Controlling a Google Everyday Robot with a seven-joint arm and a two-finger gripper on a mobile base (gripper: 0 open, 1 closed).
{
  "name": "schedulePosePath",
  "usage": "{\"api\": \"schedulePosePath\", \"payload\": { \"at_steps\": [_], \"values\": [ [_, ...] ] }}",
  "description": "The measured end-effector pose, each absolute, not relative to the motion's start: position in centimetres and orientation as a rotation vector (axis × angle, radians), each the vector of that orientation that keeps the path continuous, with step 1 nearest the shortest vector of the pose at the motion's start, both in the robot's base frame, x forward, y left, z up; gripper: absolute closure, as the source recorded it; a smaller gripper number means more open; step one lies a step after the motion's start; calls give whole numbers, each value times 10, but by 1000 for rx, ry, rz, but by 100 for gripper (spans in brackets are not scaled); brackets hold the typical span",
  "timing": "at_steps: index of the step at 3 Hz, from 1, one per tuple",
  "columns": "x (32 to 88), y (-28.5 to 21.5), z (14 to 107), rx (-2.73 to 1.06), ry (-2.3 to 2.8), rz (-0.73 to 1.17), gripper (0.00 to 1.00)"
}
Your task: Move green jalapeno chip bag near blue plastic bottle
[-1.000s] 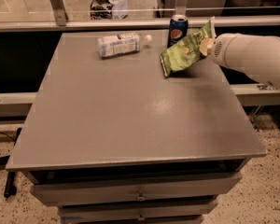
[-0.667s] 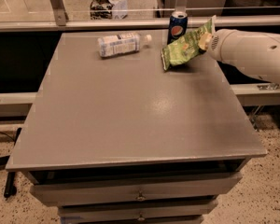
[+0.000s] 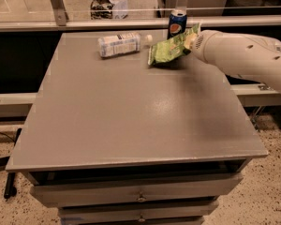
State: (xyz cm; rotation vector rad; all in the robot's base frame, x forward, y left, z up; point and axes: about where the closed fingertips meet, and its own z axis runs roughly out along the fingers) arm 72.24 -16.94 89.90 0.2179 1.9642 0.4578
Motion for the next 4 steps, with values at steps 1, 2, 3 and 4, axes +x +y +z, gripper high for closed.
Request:
{"api": "schedulePosePath", "payload": {
  "at_steps": [1,2,3,4],
  "values": [
    [723,-134,893,225,1974,534,100],
    [720,-124,885,231,2001,548,82],
    [715,-122,877,248,2020,550,59],
    [708,-120,869,268,2036,560,35]
  ]
}}
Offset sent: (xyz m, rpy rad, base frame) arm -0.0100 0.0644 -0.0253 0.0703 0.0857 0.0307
